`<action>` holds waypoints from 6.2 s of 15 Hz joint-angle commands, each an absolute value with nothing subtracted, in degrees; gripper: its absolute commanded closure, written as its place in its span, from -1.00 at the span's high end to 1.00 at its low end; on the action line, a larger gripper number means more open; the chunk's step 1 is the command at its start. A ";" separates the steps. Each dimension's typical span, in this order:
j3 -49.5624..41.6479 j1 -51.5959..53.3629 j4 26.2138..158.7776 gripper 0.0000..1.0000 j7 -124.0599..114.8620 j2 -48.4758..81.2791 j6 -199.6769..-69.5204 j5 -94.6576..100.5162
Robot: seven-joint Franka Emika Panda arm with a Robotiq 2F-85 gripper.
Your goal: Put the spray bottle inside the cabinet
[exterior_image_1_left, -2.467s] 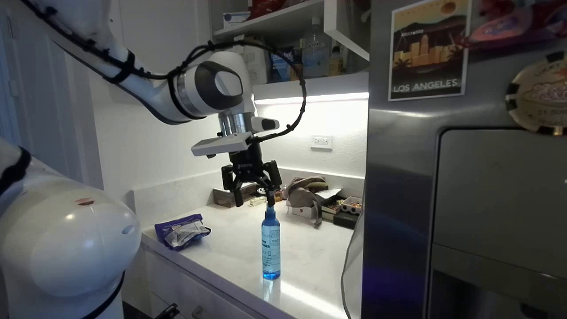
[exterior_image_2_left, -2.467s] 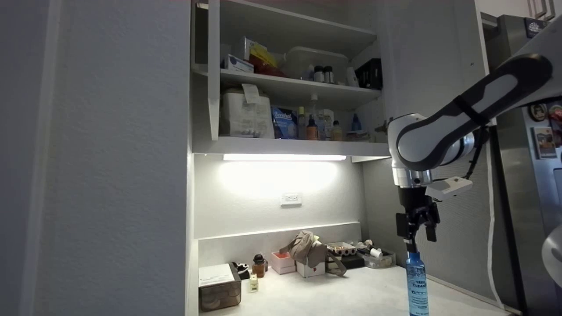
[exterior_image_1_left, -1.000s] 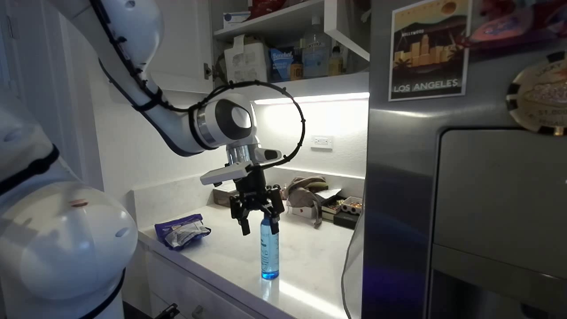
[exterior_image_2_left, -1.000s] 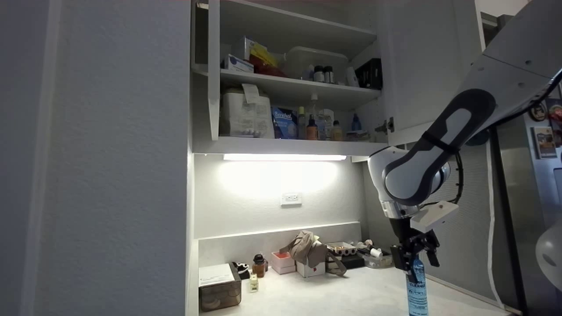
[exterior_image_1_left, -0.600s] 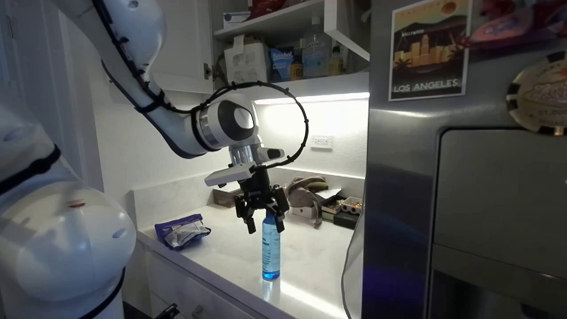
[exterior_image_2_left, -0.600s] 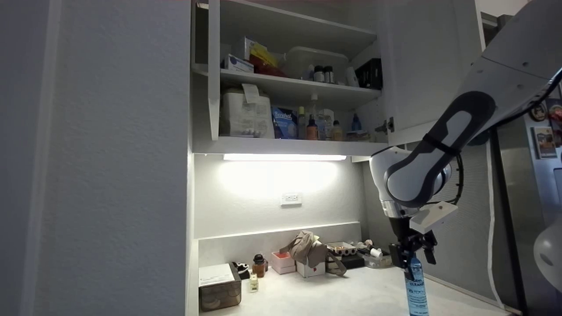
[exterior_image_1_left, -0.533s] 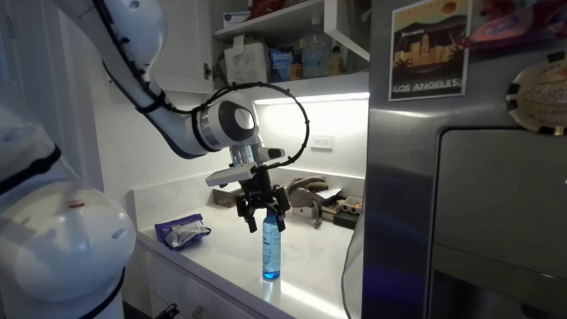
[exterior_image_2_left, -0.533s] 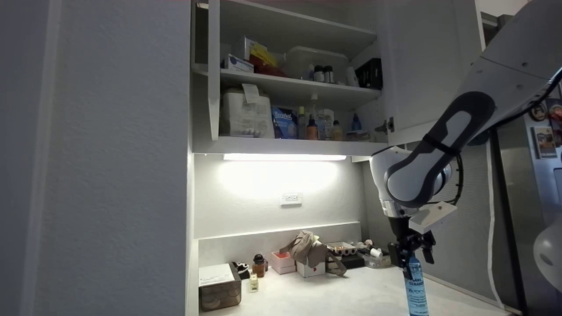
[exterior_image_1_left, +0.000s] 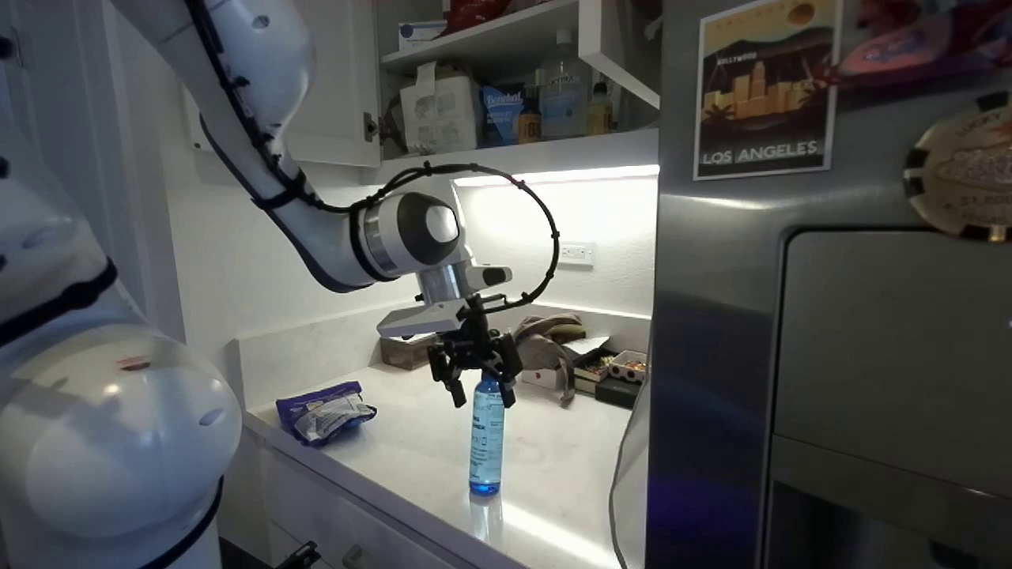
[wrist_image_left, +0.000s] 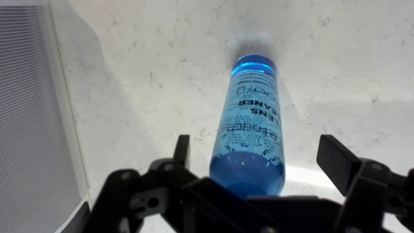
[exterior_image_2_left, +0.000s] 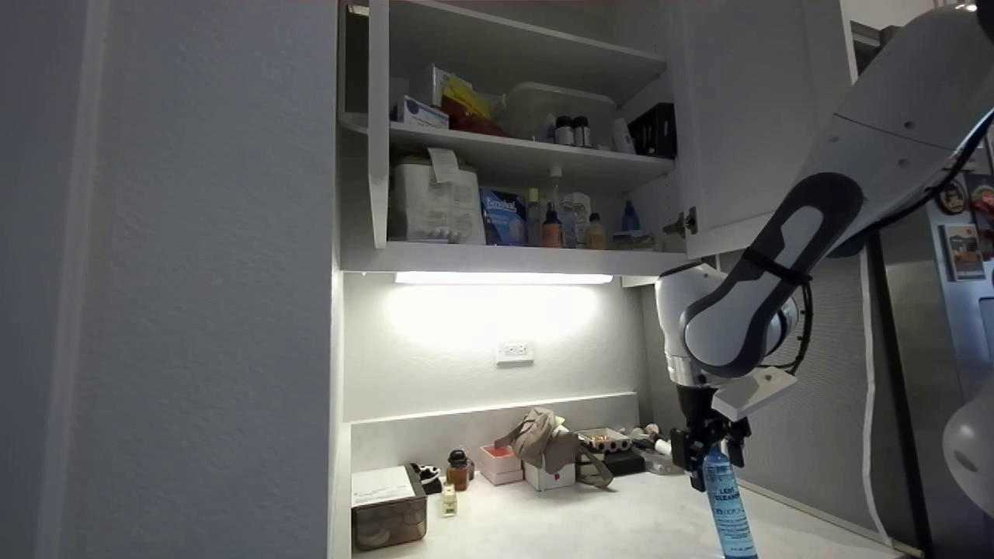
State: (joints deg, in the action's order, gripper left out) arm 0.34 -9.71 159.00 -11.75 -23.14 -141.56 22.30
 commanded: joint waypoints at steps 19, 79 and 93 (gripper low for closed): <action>-0.91 -12.87 159.20 -0.19 -10.43 -16.81 -150.07 21.36; -6.45 -14.26 100.02 1.00 15.20 32.49 -108.51 2.66; -6.34 -13.52 90.28 0.50 13.08 39.38 -98.32 3.12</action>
